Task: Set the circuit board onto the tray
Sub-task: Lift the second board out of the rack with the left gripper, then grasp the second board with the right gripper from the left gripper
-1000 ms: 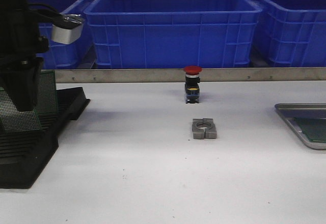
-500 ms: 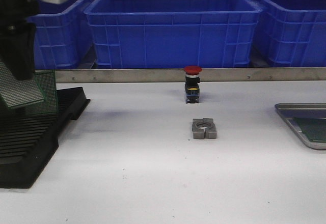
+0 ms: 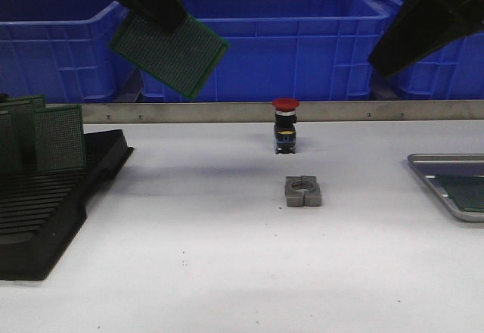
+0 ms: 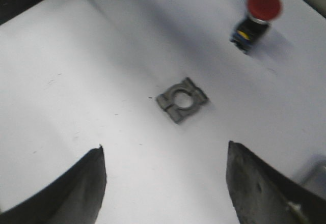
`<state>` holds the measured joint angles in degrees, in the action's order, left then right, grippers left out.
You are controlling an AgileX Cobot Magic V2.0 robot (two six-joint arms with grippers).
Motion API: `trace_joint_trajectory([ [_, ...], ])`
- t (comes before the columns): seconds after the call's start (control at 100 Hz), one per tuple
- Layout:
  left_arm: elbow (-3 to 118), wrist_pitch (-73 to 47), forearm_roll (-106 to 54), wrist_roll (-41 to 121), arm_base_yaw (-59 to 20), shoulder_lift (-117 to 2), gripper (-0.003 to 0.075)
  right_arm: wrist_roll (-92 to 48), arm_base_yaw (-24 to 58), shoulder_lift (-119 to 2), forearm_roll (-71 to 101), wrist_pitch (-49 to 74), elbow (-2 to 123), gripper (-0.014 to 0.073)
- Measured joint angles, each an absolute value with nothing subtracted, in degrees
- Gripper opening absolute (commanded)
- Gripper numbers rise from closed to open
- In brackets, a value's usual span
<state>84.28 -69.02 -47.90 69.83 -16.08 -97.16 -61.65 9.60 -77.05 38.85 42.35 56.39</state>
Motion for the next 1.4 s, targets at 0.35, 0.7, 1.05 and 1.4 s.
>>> trace_joint_trajectory([
  [0.35, 84.3, -69.0, -50.8, 72.2, -21.2, -97.2, -0.002, -71.4, 22.5, -77.0, 39.5, 42.7, 56.4, 0.0518],
  [0.7, 84.3, -69.5, -51.1, 72.4, -24.2, -97.2, -0.002, -73.0, 24.5, -77.0, 46.5, 35.7, 56.4, 0.0518],
  [1.05, 84.3, -69.6, -51.1, 72.4, -24.2, -97.2, -0.002, -75.8, 24.6, -80.2, 51.9, 39.4, 56.4, 0.0288],
  [1.4, 84.3, -70.4, -50.4, 74.0, -24.2, -96.9, 0.0142, -76.6, 24.5, -80.4, 53.9, 40.0, 56.4, -0.0069],
])
